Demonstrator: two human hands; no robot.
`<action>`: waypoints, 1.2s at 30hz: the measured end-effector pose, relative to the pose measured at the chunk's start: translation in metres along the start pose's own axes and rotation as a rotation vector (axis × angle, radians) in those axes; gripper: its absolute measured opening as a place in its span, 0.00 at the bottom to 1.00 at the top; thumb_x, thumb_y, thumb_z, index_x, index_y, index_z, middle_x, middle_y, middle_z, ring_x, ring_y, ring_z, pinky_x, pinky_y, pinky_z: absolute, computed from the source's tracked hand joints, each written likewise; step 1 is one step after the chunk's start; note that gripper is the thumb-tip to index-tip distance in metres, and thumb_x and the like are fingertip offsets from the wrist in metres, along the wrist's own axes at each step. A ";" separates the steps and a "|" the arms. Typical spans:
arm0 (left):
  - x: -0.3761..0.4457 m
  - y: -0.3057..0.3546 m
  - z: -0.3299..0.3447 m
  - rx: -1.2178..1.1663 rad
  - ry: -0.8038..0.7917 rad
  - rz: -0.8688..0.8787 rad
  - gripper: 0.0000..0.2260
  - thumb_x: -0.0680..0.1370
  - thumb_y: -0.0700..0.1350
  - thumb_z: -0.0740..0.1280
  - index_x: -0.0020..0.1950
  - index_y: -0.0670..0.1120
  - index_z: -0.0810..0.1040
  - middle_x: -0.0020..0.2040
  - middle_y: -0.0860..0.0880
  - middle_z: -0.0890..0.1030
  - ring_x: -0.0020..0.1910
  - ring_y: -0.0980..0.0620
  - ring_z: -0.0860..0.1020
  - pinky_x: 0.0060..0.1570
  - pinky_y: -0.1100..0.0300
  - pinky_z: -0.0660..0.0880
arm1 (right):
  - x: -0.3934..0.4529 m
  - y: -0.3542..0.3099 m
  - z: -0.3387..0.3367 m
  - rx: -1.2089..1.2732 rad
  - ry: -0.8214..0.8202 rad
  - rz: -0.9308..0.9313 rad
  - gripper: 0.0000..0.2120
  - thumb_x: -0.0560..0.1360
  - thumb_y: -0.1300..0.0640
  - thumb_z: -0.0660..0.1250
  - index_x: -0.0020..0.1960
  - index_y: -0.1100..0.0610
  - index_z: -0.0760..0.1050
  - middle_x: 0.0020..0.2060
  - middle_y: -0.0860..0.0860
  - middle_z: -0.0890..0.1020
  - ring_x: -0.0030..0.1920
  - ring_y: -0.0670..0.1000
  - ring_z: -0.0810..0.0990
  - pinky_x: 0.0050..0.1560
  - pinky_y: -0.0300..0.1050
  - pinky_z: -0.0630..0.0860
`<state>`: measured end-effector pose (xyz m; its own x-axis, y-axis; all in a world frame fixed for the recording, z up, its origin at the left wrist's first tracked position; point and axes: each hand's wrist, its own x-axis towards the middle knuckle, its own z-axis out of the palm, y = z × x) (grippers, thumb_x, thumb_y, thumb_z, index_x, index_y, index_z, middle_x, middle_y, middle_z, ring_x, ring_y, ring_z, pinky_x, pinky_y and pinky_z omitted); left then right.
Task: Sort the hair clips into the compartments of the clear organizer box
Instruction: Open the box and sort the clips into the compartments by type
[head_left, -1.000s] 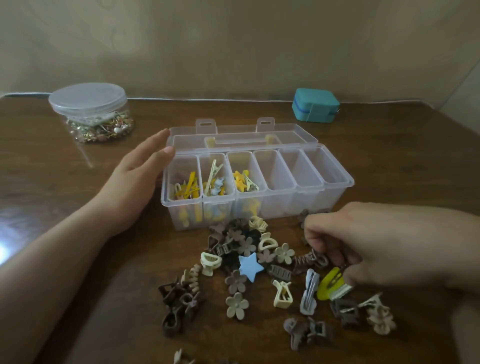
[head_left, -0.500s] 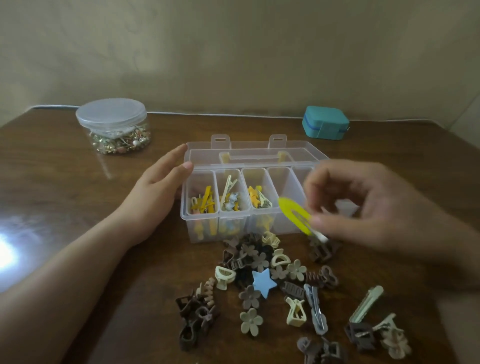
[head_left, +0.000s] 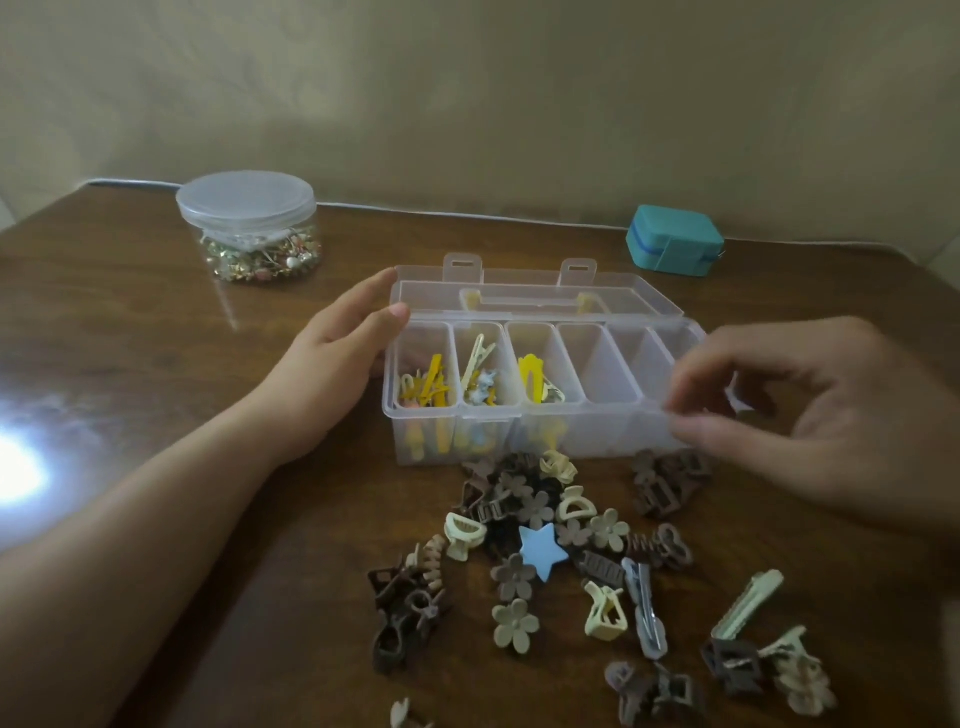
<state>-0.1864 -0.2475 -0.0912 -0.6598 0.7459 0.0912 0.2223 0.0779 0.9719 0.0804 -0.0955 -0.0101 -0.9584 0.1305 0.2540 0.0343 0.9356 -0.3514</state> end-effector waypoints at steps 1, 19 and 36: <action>0.000 0.000 0.001 -0.004 -0.003 -0.005 0.19 0.83 0.47 0.60 0.75 0.56 0.67 0.55 0.66 0.78 0.48 0.72 0.80 0.46 0.73 0.75 | -0.007 0.003 -0.008 -0.010 -0.161 0.038 0.08 0.70 0.42 0.68 0.49 0.36 0.75 0.44 0.37 0.80 0.44 0.40 0.79 0.40 0.29 0.74; -0.002 -0.001 -0.007 -0.013 -0.044 -0.004 0.33 0.68 0.65 0.65 0.74 0.63 0.69 0.73 0.57 0.73 0.71 0.55 0.72 0.72 0.45 0.68 | -0.015 0.016 0.005 0.018 -0.653 0.433 0.17 0.70 0.56 0.75 0.45 0.39 0.69 0.42 0.41 0.81 0.40 0.44 0.79 0.39 0.42 0.79; -0.002 0.003 -0.003 0.001 -0.041 0.028 0.21 0.83 0.47 0.61 0.77 0.55 0.65 0.57 0.67 0.76 0.50 0.77 0.76 0.47 0.80 0.72 | 0.079 -0.020 0.045 0.251 0.224 0.285 0.07 0.73 0.50 0.72 0.38 0.49 0.77 0.30 0.44 0.78 0.27 0.39 0.73 0.29 0.29 0.69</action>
<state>-0.1871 -0.2507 -0.0879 -0.6231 0.7745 0.1088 0.2407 0.0576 0.9689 -0.0088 -0.1184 -0.0234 -0.8343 0.4661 0.2945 0.1924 0.7467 -0.6367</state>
